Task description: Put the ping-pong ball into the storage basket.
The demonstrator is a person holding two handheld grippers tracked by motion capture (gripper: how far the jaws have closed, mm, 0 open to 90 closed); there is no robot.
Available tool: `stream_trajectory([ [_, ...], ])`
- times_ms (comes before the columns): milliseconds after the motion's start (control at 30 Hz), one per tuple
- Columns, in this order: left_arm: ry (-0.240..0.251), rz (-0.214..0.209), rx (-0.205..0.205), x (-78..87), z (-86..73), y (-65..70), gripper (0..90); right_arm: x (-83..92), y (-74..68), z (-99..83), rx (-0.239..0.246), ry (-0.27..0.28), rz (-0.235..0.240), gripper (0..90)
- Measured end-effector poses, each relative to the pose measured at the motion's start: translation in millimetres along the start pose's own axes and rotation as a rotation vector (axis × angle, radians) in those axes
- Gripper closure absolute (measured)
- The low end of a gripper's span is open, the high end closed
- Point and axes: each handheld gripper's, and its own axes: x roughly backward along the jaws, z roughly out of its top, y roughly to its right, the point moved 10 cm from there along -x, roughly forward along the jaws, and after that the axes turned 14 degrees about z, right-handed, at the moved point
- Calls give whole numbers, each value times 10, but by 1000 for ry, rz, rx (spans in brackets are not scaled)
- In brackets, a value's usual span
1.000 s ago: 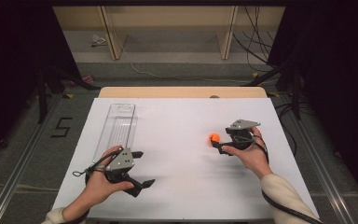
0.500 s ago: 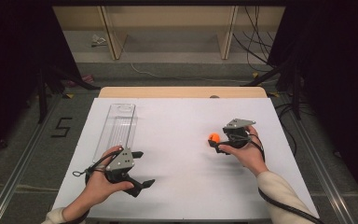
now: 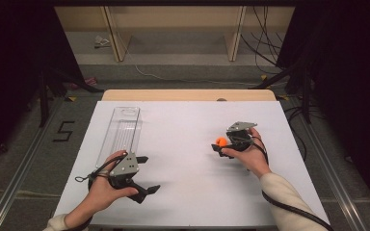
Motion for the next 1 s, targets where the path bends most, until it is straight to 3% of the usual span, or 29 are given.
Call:
stream_trajectory([
  [1000,-1,-4,0,-1,-2,5,0,-151,60,-47,-16,-43,6,226],
])
